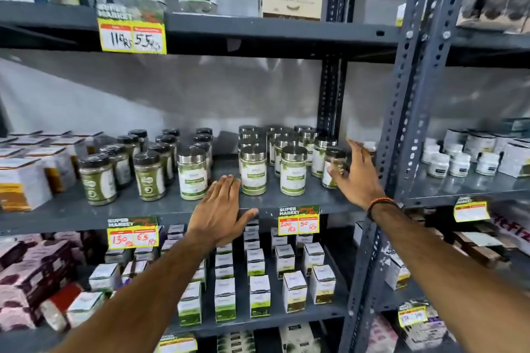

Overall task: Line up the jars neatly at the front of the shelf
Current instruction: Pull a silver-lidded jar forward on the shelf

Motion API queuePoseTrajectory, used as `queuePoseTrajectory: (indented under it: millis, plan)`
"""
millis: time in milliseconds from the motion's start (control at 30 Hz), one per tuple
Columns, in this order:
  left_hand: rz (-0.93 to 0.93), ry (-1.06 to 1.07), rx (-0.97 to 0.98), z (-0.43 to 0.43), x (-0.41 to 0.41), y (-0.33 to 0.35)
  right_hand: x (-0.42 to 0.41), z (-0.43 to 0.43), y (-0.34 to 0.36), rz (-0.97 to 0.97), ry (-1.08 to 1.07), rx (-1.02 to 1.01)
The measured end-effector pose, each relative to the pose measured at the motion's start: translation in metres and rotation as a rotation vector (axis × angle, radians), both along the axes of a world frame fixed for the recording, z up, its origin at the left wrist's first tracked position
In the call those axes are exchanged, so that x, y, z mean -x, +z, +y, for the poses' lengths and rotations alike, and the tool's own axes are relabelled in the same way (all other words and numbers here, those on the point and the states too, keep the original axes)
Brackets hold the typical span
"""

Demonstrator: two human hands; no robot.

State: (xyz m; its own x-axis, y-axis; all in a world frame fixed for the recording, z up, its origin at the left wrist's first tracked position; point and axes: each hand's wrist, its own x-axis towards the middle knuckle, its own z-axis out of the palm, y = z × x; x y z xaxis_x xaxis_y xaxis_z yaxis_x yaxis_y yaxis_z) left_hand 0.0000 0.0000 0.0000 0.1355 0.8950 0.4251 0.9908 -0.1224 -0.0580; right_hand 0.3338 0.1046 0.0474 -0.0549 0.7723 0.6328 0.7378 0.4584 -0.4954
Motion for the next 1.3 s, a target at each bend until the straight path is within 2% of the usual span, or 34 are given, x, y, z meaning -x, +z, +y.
queuePoseTrajectory:
  millis: [200, 400, 667, 933, 1133, 1300]
  plan:
    - [0.084, 0.049, 0.007, 0.01, 0.002, -0.016, 0.006, 0.017, -0.017, 0.125, 0.022, 0.103]
    - [0.088, 0.066, -0.005, 0.012, 0.003, -0.017, 0.004, 0.023, -0.023, 0.156, 0.02, 0.08]
    - [0.071, 0.084, -0.022, 0.013, 0.003, -0.02, 0.008, 0.015, -0.021, 0.203, -0.002, -0.045]
    - [0.007, 0.025, 0.01, 0.0, 0.0, -0.008, 0.011, -0.028, 0.017, 0.196, 0.029, -0.237]
    - [0.033, -0.019, -0.121, -0.04, 0.017, 0.032, 0.061, -0.075, 0.045, 0.189, 0.167, -0.26]
    - [0.019, 0.076, -0.201, -0.082, 0.071, 0.066, 0.138, -0.098, 0.048, 0.174, 0.318, -0.258]
